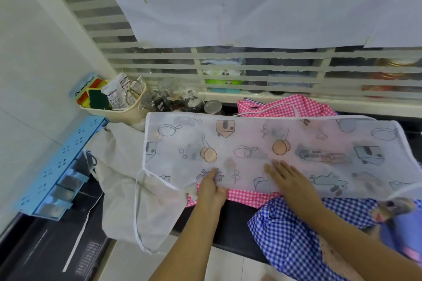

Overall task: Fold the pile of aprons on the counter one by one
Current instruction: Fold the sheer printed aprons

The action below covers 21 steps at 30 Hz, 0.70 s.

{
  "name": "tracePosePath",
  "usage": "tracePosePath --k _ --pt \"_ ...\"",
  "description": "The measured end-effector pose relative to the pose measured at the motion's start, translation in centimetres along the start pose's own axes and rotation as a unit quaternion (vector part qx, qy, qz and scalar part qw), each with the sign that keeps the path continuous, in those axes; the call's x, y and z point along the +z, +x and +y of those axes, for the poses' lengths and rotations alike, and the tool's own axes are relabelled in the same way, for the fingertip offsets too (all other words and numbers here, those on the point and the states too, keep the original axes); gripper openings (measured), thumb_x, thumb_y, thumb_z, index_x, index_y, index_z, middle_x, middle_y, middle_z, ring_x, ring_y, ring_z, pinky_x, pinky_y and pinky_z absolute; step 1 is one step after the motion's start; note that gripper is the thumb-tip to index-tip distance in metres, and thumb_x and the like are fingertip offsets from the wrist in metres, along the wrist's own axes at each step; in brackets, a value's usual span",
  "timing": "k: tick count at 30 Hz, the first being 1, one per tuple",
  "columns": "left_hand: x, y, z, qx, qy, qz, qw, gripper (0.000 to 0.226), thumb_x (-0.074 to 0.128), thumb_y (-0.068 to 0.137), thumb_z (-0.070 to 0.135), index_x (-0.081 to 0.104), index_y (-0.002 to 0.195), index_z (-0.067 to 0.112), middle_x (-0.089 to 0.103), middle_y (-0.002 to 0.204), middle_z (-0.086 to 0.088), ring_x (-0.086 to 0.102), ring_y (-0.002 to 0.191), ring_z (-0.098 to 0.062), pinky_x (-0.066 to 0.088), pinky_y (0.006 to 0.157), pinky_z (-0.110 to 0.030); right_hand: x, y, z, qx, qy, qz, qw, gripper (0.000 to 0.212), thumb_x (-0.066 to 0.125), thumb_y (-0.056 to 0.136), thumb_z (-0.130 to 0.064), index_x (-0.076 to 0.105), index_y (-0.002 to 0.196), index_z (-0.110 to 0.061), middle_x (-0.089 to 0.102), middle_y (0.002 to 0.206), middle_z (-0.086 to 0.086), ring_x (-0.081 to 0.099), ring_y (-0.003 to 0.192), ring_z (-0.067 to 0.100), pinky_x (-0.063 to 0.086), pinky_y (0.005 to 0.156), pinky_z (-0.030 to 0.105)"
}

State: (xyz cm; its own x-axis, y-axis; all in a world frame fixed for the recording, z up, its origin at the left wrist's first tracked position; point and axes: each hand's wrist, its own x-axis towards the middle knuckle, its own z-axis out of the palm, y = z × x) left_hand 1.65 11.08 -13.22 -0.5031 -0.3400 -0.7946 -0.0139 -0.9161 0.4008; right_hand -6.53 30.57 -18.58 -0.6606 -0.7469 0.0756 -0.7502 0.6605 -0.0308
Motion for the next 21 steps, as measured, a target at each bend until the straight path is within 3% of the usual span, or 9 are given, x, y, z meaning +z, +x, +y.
tracePosePath --k 4,7,11,13,14,15,17,19,21 --pt "1.0 -1.5 1.0 0.040 -0.036 -0.003 0.999 0.016 0.045 0.099 0.003 0.060 0.092 0.003 0.064 0.087 -0.015 0.061 0.078 -0.026 0.053 0.061 -0.042 -2.5 -0.5 4.7 0.067 -0.004 0.061 0.996 0.074 0.086 0.034 0.016 0.071 0.104 0.000 0.071 0.100 0.020 0.071 0.083 0.034 0.056 0.072 0.048" --pt "1.8 -3.2 2.1 0.057 -0.042 -0.025 0.997 0.014 0.047 0.096 -0.001 0.061 0.095 0.001 0.066 0.090 -0.015 0.064 0.077 -0.026 0.052 0.061 -0.039 -5.7 -1.0 7.1 0.068 -0.023 0.086 0.994 0.065 0.087 0.032 0.014 0.074 0.095 0.000 0.074 0.086 0.016 0.071 0.067 0.032 0.057 0.057 0.046" --pt "1.9 -5.4 3.2 0.118 -0.030 -0.059 0.991 0.022 0.052 0.091 -0.005 0.062 0.110 -0.001 0.070 0.091 -0.016 0.067 0.082 -0.025 0.060 0.058 -0.032 -8.5 -2.2 8.1 0.079 0.026 0.124 0.989 0.049 0.079 0.051 0.013 0.073 0.098 0.000 0.072 0.092 0.020 0.070 0.075 0.037 0.055 0.065 0.053" --pt "1.3 -7.1 3.7 0.142 -0.004 -0.087 0.986 0.021 0.052 0.091 -0.003 0.062 0.108 0.001 0.068 0.103 -0.017 0.066 0.094 -0.027 0.061 0.065 -0.032 -10.1 -2.9 7.3 0.121 0.034 0.126 0.984 0.046 0.067 0.065 0.015 0.070 0.109 -0.001 0.068 0.111 0.021 0.067 0.095 0.041 0.053 0.083 0.055" --pt "1.0 -7.9 4.1 0.153 0.013 -0.094 0.984 0.018 0.051 0.091 -0.001 0.062 0.106 0.001 0.067 0.107 -0.017 0.066 0.097 -0.027 0.060 0.069 -0.033 -11.6 -2.7 6.1 0.164 0.003 0.034 0.986 0.045 0.062 0.078 0.010 0.064 0.120 -0.004 0.061 0.126 0.015 0.060 0.112 0.037 0.048 0.095 0.049" --pt "0.6 -9.2 4.4 0.166 0.035 -0.101 0.980 0.016 0.051 0.091 0.000 0.062 0.103 0.001 0.068 0.105 -0.016 0.067 0.094 -0.026 0.060 0.069 -0.031 -11.8 -4.8 5.7 0.170 0.050 -0.060 0.982 0.041 0.053 0.093 0.000 0.054 0.133 -0.008 0.051 0.140 0.005 0.049 0.127 0.028 0.041 0.105 0.037" --pt "-0.2 -12.0 4.7 0.191 0.077 -0.093 0.974 0.012 0.050 0.091 0.000 0.062 0.095 0.001 0.068 0.086 -0.010 0.067 0.075 -0.017 0.059 0.057 -0.025 -14.2 -6.5 5.3 0.298 0.023 -0.206 0.932 0.042 0.034 0.102 -0.016 0.035 0.144 -0.014 0.035 0.152 -0.007 0.033 0.137 0.008 0.028 0.103 0.009" --pt "-1.3 -15.1 5.0 0.217 0.104 -0.081 0.967 0.010 0.051 0.090 0.000 0.060 0.087 0.003 0.068 0.065 -0.005 0.066 0.057 -0.012 0.057 0.051 -0.023 -16.7 -8.2 2.3 0.285 0.095 -0.103 0.948 0.031 0.038 0.101 -0.022 0.057 0.125 -0.018 0.058 0.127 0.000 0.053 0.118 0.018 0.044 0.091 0.019" --pt "-2.8 -18.0 5.3 0.243 0.130 -0.081 0.958 0.008 0.052 0.090 0.005 0.060 0.093 0.005 0.067 0.064 -0.001 0.064 0.053 -0.008 0.056 0.050 -0.022 -21.1 -10.7 0.0 0.219 0.106 -0.043 0.969 0.027 0.039 0.083 -0.030 0.064 0.080 -0.018 0.063 0.084 0.003 0.060 0.086 0.026 0.044 0.073 0.034"
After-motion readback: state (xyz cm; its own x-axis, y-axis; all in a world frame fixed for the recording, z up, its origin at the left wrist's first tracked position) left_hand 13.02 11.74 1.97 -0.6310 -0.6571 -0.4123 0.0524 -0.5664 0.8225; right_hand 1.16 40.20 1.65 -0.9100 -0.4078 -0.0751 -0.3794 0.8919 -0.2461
